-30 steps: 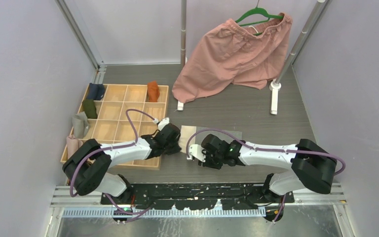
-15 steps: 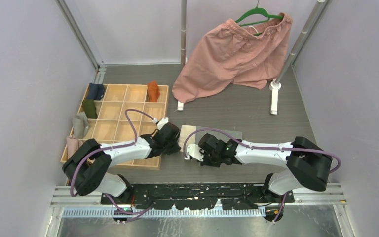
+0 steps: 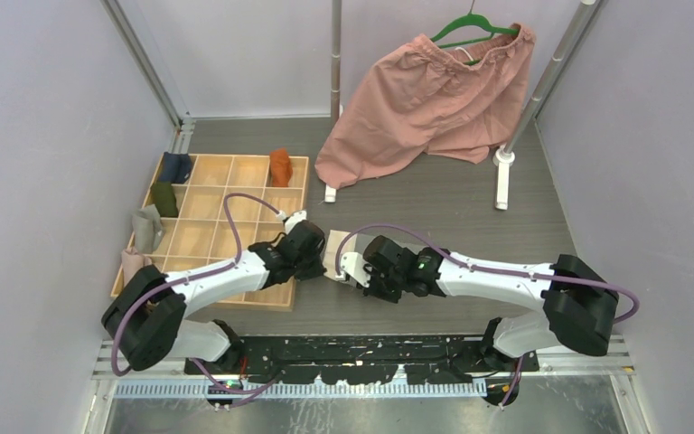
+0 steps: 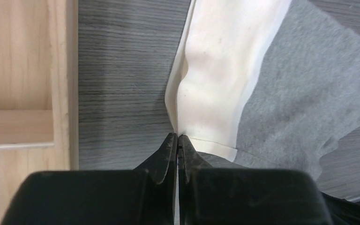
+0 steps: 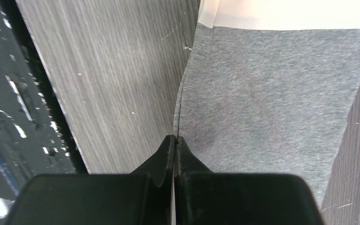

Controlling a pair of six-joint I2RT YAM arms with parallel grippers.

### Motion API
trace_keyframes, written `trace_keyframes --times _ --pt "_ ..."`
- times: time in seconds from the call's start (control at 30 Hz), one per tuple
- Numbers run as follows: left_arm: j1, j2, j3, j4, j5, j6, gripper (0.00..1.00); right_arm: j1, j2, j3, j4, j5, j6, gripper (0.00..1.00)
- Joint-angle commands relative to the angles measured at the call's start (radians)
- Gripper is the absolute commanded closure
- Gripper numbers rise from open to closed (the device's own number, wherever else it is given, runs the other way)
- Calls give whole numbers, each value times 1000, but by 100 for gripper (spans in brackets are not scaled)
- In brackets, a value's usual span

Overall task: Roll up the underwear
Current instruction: Fold the underwear at the center of the board.

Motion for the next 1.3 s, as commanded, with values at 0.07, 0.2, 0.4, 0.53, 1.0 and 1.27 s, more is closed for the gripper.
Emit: trace_keyframes --times 0.07,0.2,0.4,0.53,1.0,1.27 --pt "7 -81 72 -105 -27 61 99 2 -44 78 -83 -113 92 99" --pt "7 -115 82 -132 -22 75 99 2 -69 77 -72 -140 123 99" --pt "15 -87 154 -161 -51 112 99 -40 -67 99 -98 -134 139 99" --pt "40 -36 194 -152 -55 134 99 -85 -54 113 -119 -121 127 99" --pt "109 84 199 -54 -28 148 99 -183 67 229 -163 -77 29 99" --pt "145 145 239 -7 16 156 99 -213 118 231 -141 -50 14 99"
